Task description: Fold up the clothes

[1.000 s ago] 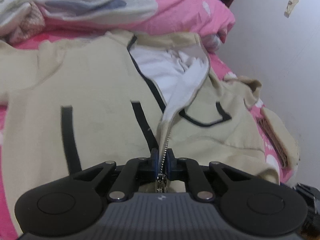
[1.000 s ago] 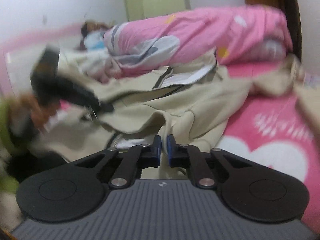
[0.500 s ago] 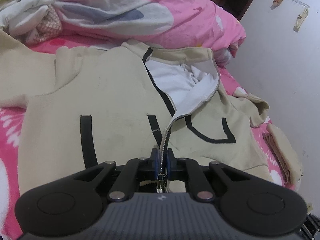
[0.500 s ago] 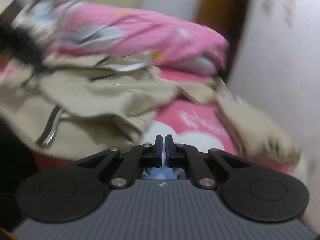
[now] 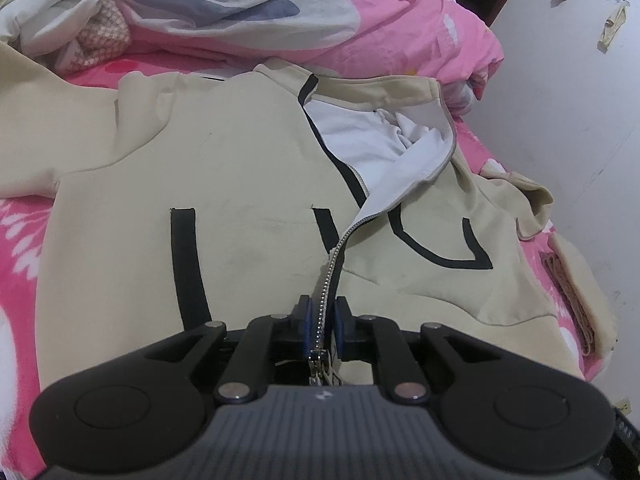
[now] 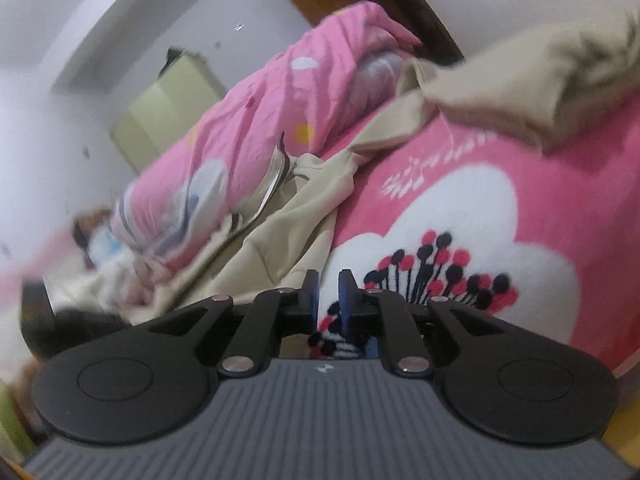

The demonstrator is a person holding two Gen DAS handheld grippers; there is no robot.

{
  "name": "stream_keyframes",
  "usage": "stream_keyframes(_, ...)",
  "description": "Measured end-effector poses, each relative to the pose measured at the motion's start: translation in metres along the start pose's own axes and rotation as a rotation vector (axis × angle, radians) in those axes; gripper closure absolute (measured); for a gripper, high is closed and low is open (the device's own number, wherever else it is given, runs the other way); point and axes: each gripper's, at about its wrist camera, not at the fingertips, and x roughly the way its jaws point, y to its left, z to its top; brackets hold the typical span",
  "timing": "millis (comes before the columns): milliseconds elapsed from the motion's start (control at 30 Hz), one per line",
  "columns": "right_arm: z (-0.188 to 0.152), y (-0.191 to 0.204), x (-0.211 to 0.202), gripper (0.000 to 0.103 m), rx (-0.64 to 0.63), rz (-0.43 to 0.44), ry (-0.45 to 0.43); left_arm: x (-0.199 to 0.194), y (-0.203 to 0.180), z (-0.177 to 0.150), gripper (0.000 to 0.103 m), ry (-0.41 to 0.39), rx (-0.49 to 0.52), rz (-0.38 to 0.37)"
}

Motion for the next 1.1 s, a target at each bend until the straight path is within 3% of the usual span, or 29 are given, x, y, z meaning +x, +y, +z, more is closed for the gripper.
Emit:
stream_keyframes(100,-0.004,-0.01,0.014,0.092,0.141,0.084,0.086,0.001,-0.001,0.0,0.091,0.0,0.004,0.002)
stream_keyframes(233,-0.025,-0.01,0.005,0.092,0.293,0.293,0.205,0.001,-0.001,-0.001,0.091,0.002,0.007,0.005)
stream_keyframes(300,-0.035,-0.004,-0.003,0.091,0.31,0.378,0.242,0.001,-0.001,-0.001,0.09,0.004,0.008,0.007)
stream_keyframes(367,-0.035,-0.006,-0.012,0.091,0.33,0.382,0.192,0.002,-0.001,-0.001,0.09,0.005,0.009,0.008)
stream_keyframes(533,-0.026,-0.029,-0.027,0.07,0.438,0.318,-0.021,0.001,-0.001,-0.001,0.088,0.012,0.003,0.008)
stream_keyframes(600,-0.023,-0.031,-0.024,0.063,0.427,0.289,-0.045,0.002,-0.001,0.0,0.088,0.015,0.001,0.008)
stream_keyframes(700,-0.02,-0.006,-0.019,0.056,0.286,0.223,0.001,0.003,0.0,0.0,0.088,0.021,-0.002,0.008)
stream_keyframes(833,-0.023,0.059,-0.022,0.044,-0.097,0.105,0.03,0.005,0.0,0.001,0.088,0.027,-0.005,0.007)
stream_keyframes(967,-0.029,0.098,-0.007,0.045,-0.413,-0.116,0.033,0.007,0.001,0.002,0.088,0.034,-0.009,0.007)
stream_keyframes(1000,-0.031,0.106,-0.001,0.048,-0.492,-0.171,0.035,0.007,0.001,0.002,0.088,0.036,-0.01,0.006)
stream_keyframes(1100,-0.039,0.12,0.011,0.073,-0.679,-0.265,0.033,0.007,0.0,0.003,0.089,0.034,-0.007,0.01)
